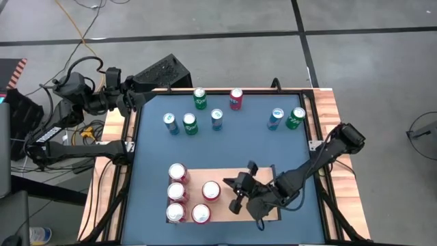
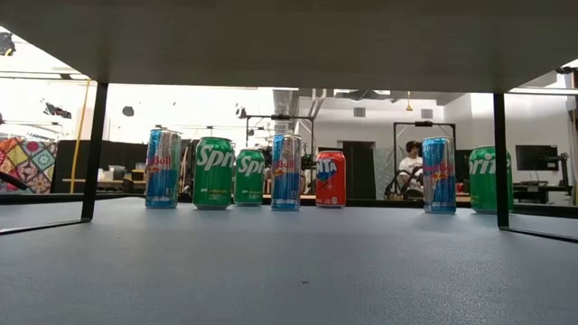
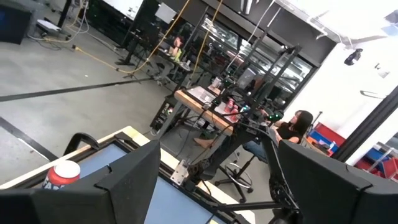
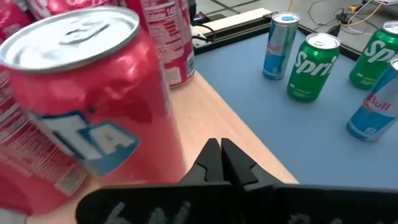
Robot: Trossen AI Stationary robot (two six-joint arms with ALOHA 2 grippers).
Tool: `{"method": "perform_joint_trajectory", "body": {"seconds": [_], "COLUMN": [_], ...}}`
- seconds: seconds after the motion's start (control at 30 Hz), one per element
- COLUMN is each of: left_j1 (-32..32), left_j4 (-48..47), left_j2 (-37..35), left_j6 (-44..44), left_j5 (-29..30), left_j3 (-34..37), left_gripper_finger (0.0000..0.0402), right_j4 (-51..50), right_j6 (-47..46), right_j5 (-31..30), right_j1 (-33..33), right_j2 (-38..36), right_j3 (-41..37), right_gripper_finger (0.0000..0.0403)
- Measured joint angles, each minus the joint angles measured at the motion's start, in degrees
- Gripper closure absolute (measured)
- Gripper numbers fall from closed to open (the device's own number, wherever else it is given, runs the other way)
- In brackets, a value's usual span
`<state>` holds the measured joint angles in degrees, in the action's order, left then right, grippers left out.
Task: Place canned beverage on shelf
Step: Put the bottom orange soda can on the shelf aligned with the other orange soda can
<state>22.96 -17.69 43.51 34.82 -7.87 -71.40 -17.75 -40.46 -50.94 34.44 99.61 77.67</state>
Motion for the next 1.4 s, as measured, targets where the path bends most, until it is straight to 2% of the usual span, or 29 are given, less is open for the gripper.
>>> {"method": "perform_joint_trajectory", "body": {"seconds": [0.2, 0.7, 0.77, 0.9, 1.17, 1.4], "left_j1": [0.00, 0.00, 0.00, 0.00, 0.00, 0.00], "left_j4": [0.00, -0.02, 0.00, -0.02, 0.00, -0.02], "left_j2": [0.00, 0.00, 0.00, -0.01, -0.04, -0.02], "left_j6": [0.67, 0.97, 0.97, 0.97, 0.79, 0.36], "left_j5": [-0.01, -0.02, -0.03, -0.03, -0.03, 0.75], "left_j3": [0.00, 0.00, 0.00, 0.00, 0.00, 0.00], "left_gripper_finger": [0.0093, 0.0093, 0.0093, 0.0093, 0.0093, 0.0093], "right_j4": [2.41, 7.34, 5.70, 1.58, -0.19, -0.27], "right_j6": [3.22, 11.79, 10.36, 5.83, -4.05, -5.59], "right_j5": [0.64, 6.97, 5.47, -1.73, -1.63, -2.32], "right_j1": [-0.26, -3.31, -3.63, -1.68, 2.47, 2.29], "right_j2": [0.04, 0.04, 0.04, -0.65, 0.99, 0.94], "right_j3": [0.00, 0.02, 0.00, 0.00, 0.04, 0.04], "right_gripper_finger": [0.0403, 0.0403, 0.0403, 0.0403, 0.0403, 0.0403]}}
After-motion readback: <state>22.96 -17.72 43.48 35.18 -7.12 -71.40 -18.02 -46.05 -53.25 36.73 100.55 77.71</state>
